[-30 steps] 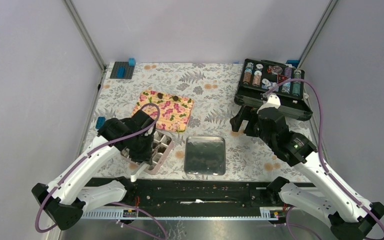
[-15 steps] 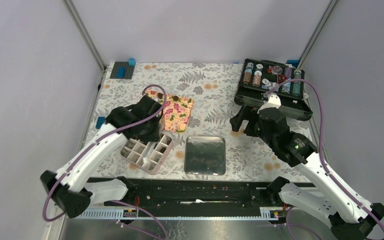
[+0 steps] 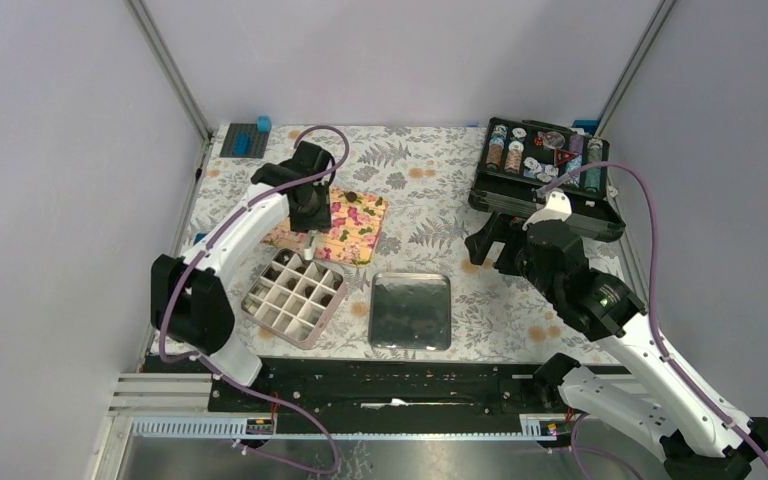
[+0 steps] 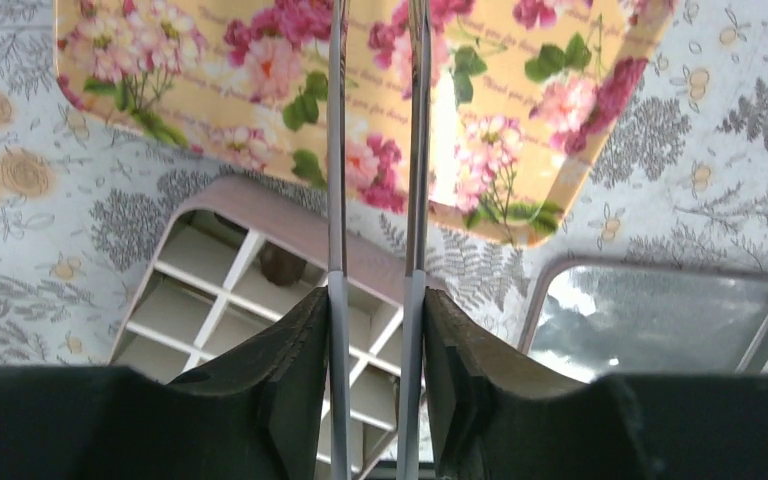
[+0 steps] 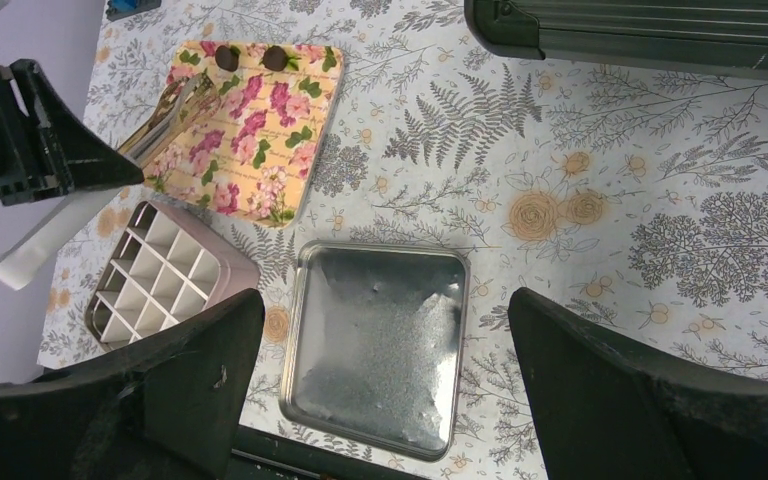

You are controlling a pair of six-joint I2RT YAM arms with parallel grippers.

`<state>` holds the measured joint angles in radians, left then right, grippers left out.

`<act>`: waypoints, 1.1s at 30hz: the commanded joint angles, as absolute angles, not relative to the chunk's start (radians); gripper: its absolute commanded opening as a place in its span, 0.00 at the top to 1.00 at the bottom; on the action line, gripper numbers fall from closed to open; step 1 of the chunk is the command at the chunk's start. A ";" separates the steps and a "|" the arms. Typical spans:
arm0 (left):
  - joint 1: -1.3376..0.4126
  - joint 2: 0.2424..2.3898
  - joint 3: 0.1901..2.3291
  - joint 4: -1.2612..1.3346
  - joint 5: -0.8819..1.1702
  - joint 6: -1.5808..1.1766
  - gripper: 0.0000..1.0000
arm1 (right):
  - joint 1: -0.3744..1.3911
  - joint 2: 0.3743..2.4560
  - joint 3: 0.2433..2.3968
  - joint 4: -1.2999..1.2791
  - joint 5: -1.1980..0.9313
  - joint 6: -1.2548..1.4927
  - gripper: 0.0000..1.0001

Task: Pack the chocolate

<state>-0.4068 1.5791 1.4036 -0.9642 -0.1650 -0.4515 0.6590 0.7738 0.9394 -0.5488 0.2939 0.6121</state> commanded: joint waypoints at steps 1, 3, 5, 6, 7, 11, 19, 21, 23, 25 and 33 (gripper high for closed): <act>-0.373 1.642 1.464 -0.895 -0.196 -0.406 0.62 | 0.657 0.769 0.960 -0.550 0.321 0.621 0.01; -0.353 1.667 1.463 -0.883 -0.187 -0.408 0.60 | 0.658 0.770 0.962 -0.551 0.325 0.619 0.01; -0.342 1.684 1.460 -0.867 -0.176 -0.408 0.57 | 0.658 0.775 0.967 -0.550 0.326 0.618 0.01; -0.339 1.693 1.463 -0.864 -0.174 -0.410 0.57 | 0.657 0.778 0.969 -0.550 0.327 0.618 0.01; -0.338 1.702 1.466 -0.862 -0.171 -0.411 0.56 | 0.657 0.782 0.972 -0.550 0.328 0.617 0.01; -0.332 1.732 1.476 -0.846 -0.160 -0.413 0.55 | 0.656 0.796 0.971 -0.542 0.327 0.617 0.01; -0.305 1.809 1.524 -0.838 -0.137 -0.411 0.54 | 0.657 0.799 0.968 -0.542 0.334 0.616 0.01; -0.300 1.826 1.538 -0.838 -0.135 -0.411 0.54 | 0.657 0.802 0.970 -0.544 0.335 0.615 0.01; -0.295 1.843 1.553 -0.834 -0.133 -0.408 0.54 | 0.658 0.808 0.970 -0.545 0.334 0.614 0.01; -0.288 1.863 1.564 -0.828 -0.123 -0.402 0.54 | 0.657 0.811 0.972 -0.546 0.334 0.613 0.01; -0.263 1.931 1.603 -0.825 -0.087 -0.397 0.54 | 0.658 0.816 0.978 -0.545 0.334 0.611 0.01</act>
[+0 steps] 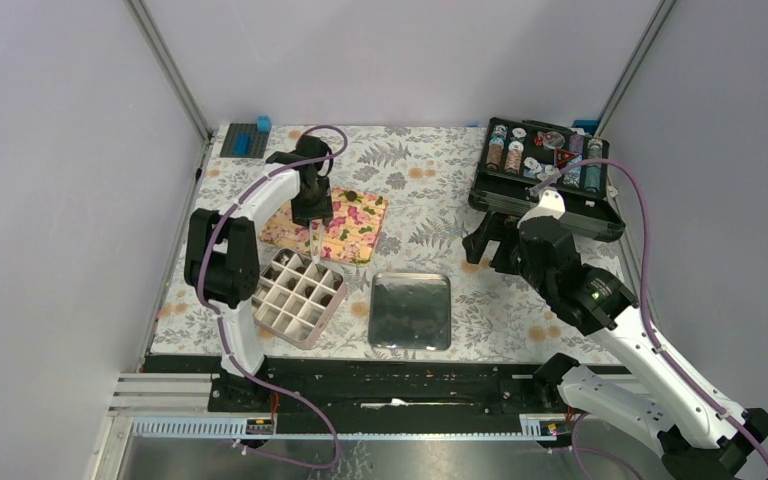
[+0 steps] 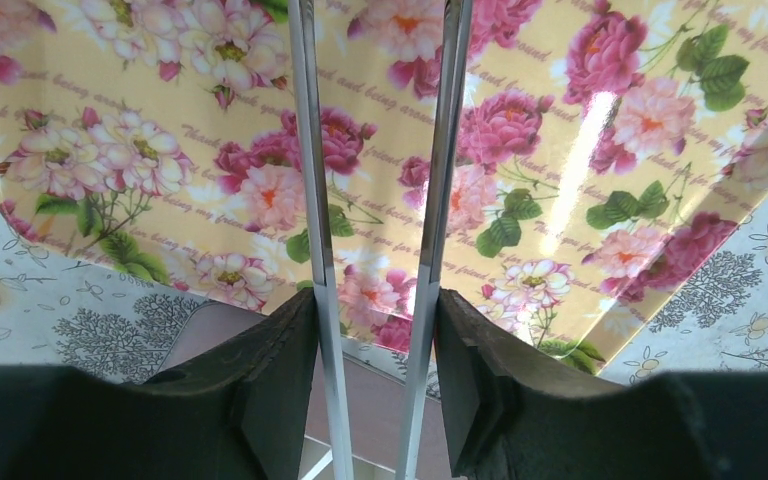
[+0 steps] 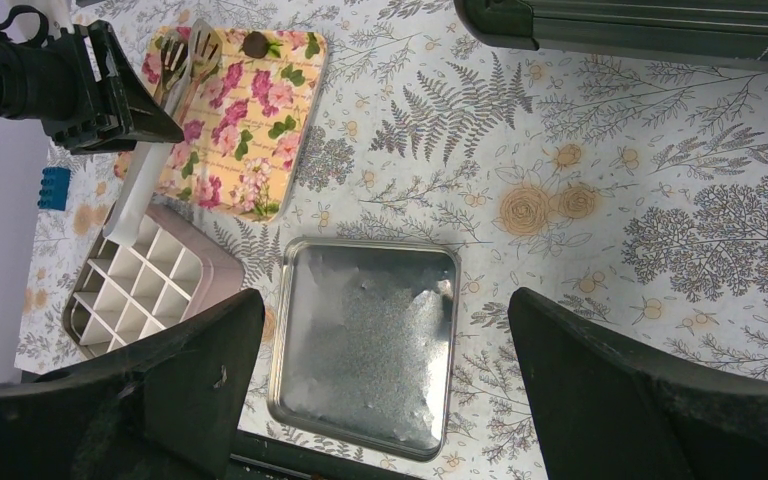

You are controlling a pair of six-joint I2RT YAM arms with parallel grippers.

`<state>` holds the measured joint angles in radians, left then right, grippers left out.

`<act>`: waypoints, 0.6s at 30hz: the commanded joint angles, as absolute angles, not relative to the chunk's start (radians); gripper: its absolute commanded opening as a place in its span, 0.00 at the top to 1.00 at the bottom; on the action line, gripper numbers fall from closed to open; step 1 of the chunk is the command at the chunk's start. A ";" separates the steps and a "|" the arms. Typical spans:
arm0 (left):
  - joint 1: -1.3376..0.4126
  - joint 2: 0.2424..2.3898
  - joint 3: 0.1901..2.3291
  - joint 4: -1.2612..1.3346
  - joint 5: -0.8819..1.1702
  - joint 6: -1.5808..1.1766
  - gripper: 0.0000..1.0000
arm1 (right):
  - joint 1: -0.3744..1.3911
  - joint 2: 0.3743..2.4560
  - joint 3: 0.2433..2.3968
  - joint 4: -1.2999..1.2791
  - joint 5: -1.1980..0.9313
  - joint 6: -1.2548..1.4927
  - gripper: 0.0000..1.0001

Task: Pack the chocolate

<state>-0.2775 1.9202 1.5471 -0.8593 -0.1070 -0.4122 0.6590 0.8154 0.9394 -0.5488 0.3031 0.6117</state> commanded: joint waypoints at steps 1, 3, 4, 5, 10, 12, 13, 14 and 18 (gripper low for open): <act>-0.260 1.932 1.606 -0.825 -0.083 -0.398 0.54 | 0.658 0.818 0.977 -0.545 0.334 0.610 0.01; -0.256 1.934 1.606 -0.825 -0.078 -0.401 0.56 | 0.658 0.819 0.978 -0.545 0.333 0.611 0.01; -0.255 1.933 1.604 -0.825 -0.077 -0.402 0.58 | 0.657 0.821 0.979 -0.545 0.333 0.612 0.01; -0.255 1.930 1.601 -0.824 -0.077 -0.402 0.60 | 0.658 0.822 0.979 -0.546 0.333 0.612 0.01; -0.255 1.886 1.563 -0.821 -0.084 -0.402 0.76 | 0.656 0.822 0.979 -0.547 0.333 0.613 0.01; -0.255 1.860 1.547 -0.823 -0.085 -0.401 0.82 | 0.658 0.824 0.979 -0.545 0.331 0.615 0.01; -0.255 1.844 1.538 -0.822 -0.085 -0.399 0.84 | 0.658 0.825 0.979 -0.545 0.330 0.616 0.01; -0.255 1.825 1.529 -0.823 -0.084 -0.398 0.86 | 0.657 0.826 0.978 -0.545 0.328 0.616 0.01; -0.255 1.718 1.474 -0.822 -0.090 -0.412 0.96 | 0.657 0.828 0.976 -0.541 0.325 0.619 0.01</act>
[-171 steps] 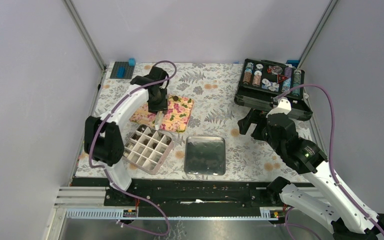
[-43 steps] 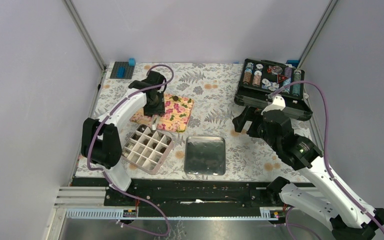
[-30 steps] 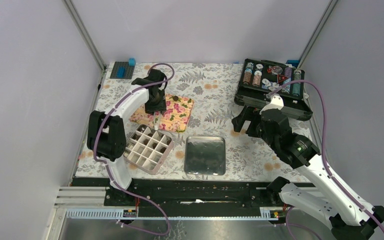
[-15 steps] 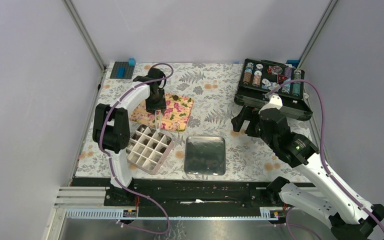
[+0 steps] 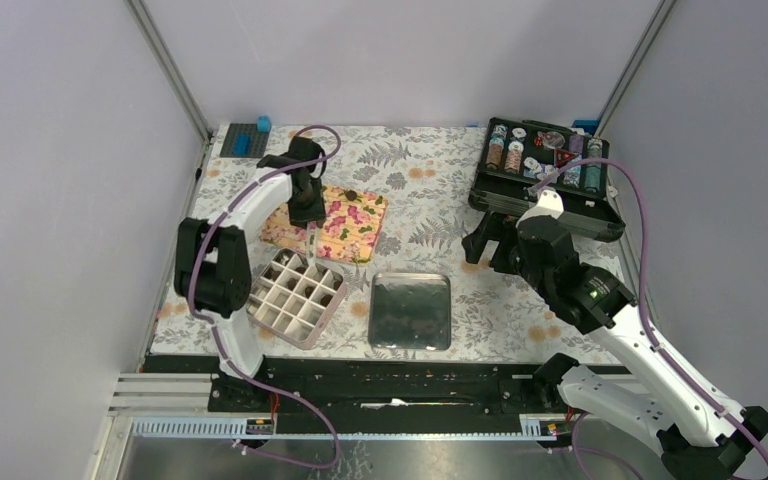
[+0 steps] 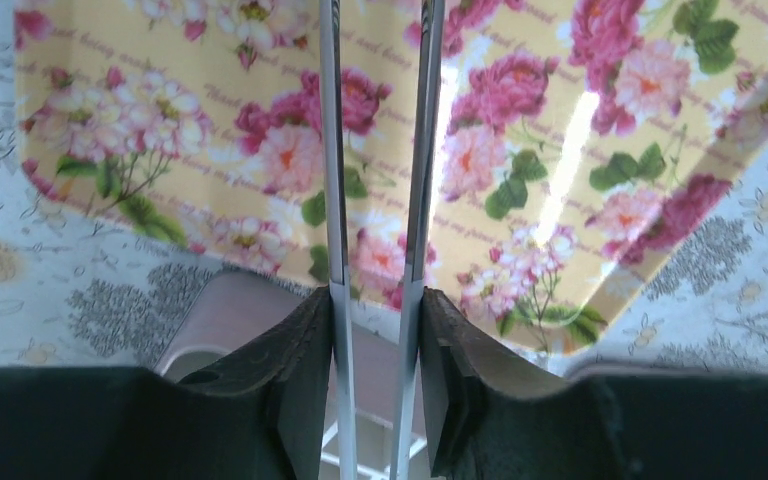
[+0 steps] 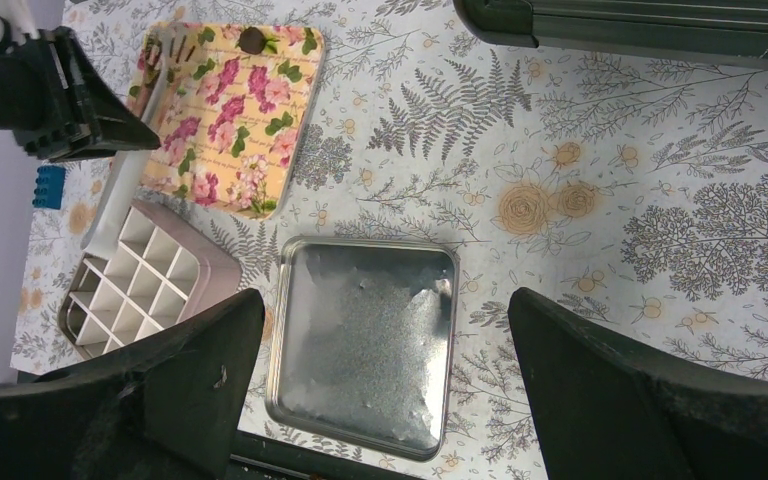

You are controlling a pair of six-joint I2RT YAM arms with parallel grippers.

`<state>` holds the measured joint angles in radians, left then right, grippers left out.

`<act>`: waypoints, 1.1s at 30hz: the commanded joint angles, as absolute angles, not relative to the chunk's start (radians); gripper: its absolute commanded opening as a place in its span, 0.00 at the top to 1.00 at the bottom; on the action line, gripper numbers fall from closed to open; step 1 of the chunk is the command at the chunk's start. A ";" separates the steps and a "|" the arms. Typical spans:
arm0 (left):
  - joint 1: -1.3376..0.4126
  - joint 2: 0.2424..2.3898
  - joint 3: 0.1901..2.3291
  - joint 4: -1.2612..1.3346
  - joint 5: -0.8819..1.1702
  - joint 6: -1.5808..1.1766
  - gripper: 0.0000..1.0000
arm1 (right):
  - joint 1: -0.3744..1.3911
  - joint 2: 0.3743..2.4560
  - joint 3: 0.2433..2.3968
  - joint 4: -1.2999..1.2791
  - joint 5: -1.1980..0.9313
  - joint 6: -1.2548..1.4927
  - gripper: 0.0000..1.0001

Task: Pack the chocolate

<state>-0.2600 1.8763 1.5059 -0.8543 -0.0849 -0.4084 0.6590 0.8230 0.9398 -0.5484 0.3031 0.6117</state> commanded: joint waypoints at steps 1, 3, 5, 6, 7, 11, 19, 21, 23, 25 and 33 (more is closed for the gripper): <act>-0.254 1.683 1.459 -0.823 -0.089 -0.418 0.98 | 0.657 0.827 0.975 -0.537 0.325 0.619 0.01; -0.255 1.610 1.422 -0.833 -0.083 -0.431 1.00 | 0.658 0.827 0.973 -0.535 0.324 0.621 0.01; -0.257 1.533 1.384 -0.856 -0.083 -0.431 1.00 | 0.657 0.828 0.971 -0.529 0.319 0.623 0.01; -0.258 1.492 1.363 -0.873 -0.091 -0.429 1.00 | 0.658 0.827 0.970 -0.526 0.317 0.624 0.01; -0.258 1.452 1.345 -0.893 -0.101 -0.425 1.00 | 0.657 0.826 0.970 -0.523 0.314 0.624 0.01; -0.258 1.283 1.270 -1.009 -0.110 -0.427 1.00 | 0.658 0.822 0.965 -0.516 0.307 0.624 0.01; -0.258 1.052 1.198 -1.263 -0.080 -0.509 1.00 | 0.658 0.815 0.964 -0.526 0.304 0.611 0.01; -0.259 1.018 1.196 -1.307 -0.068 -0.521 1.00 | 0.657 0.816 0.965 -0.527 0.304 0.608 0.01; -0.261 0.993 1.201 -1.349 -0.072 -0.531 1.00 | 0.657 0.818 0.967 -0.526 0.302 0.607 0.01; -0.261 0.975 1.214 -1.386 -0.067 -0.554 1.00 | 0.657 0.818 0.969 -0.525 0.301 0.607 0.01; -0.261 0.914 1.193 -1.459 0.049 -0.599 1.00 | 0.658 0.829 0.978 -0.520 0.287 0.590 0.01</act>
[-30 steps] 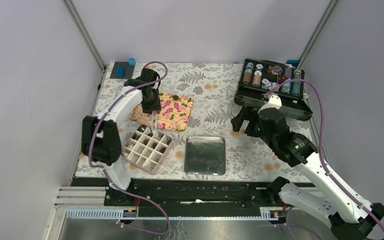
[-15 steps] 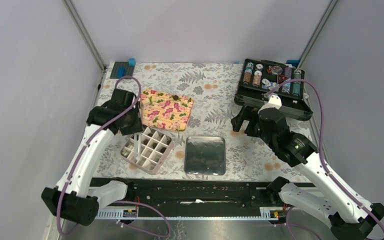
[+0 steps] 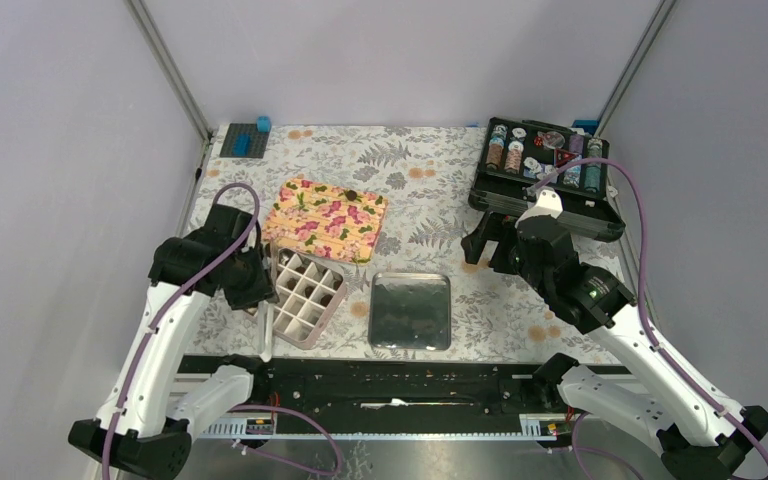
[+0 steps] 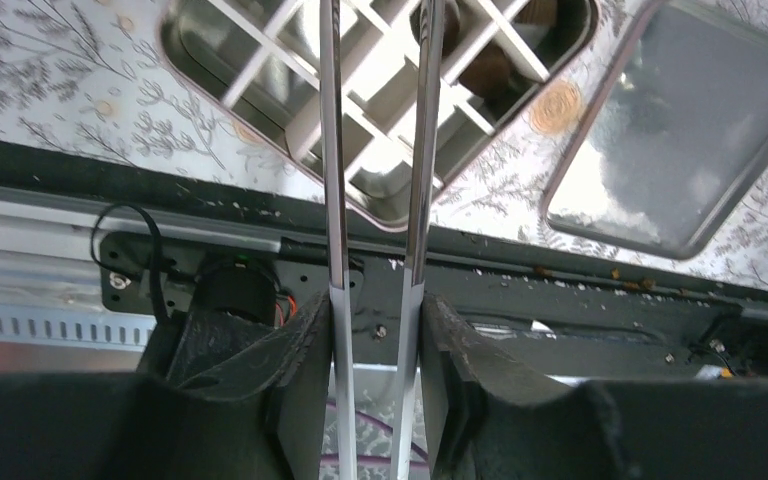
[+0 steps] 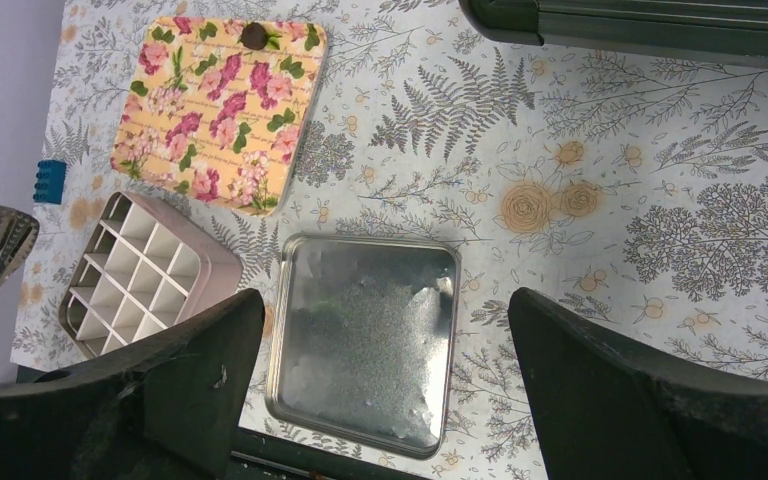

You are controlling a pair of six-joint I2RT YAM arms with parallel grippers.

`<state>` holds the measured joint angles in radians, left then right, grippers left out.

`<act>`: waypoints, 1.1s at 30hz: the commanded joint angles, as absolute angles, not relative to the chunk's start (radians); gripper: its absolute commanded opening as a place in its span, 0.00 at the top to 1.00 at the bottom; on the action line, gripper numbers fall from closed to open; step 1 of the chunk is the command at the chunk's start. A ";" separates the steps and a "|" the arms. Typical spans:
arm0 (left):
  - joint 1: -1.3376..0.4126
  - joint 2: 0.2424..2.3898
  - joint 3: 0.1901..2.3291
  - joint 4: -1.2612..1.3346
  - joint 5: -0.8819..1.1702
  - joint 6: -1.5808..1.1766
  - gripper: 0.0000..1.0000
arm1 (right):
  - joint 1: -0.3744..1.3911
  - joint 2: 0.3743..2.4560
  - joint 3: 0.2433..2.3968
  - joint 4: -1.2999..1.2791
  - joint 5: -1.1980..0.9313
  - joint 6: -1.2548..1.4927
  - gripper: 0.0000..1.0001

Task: Pack the chocolate

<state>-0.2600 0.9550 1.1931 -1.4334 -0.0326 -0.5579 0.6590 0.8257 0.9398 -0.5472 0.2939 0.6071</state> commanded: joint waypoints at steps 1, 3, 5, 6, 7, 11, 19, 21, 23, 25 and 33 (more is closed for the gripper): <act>-0.261 0.912 1.170 -1.460 0.055 -0.607 1.00 | 0.658 0.828 0.976 -0.517 0.285 0.590 0.01; -0.261 0.906 1.135 -1.459 0.039 -0.634 1.00 | 0.657 0.823 0.973 -0.516 0.284 0.591 0.01; -0.261 0.902 1.121 -1.459 0.011 -0.661 1.00 | 0.657 0.816 0.966 -0.516 0.285 0.594 0.01; -0.261 0.902 1.121 -1.459 0.004 -0.669 1.00 | 0.657 0.812 0.963 -0.517 0.286 0.596 0.01; -0.261 0.899 1.120 -1.459 -0.009 -0.675 1.00 | 0.658 0.807 0.959 -0.518 0.288 0.598 0.01; -0.261 0.892 1.111 -1.458 -0.009 -0.675 1.00 | 0.657 0.801 0.951 -0.519 0.288 0.604 0.01; -0.261 0.862 1.044 -1.460 0.032 -0.675 1.00 | 0.657 0.825 0.956 -0.506 0.274 0.594 0.01; -0.261 0.852 1.029 -1.460 0.021 -0.694 1.00 | 0.657 0.832 0.957 -0.499 0.267 0.593 0.01; -0.261 0.837 1.019 -1.460 0.006 -0.728 1.00 | 0.657 0.839 0.957 -0.495 0.262 0.591 0.01; -0.261 0.826 1.011 -1.460 0.004 -0.760 1.00 | 0.658 0.843 0.959 -0.495 0.261 0.588 0.01; -0.261 0.803 1.006 -1.459 -0.053 -0.826 1.00 | 0.657 0.841 0.955 -0.493 0.259 0.582 0.01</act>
<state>-0.2607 0.8230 1.0035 -1.4727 -0.0048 -0.7685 0.6590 0.8436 0.9394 -0.5247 0.2672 0.5995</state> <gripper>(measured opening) 0.351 0.990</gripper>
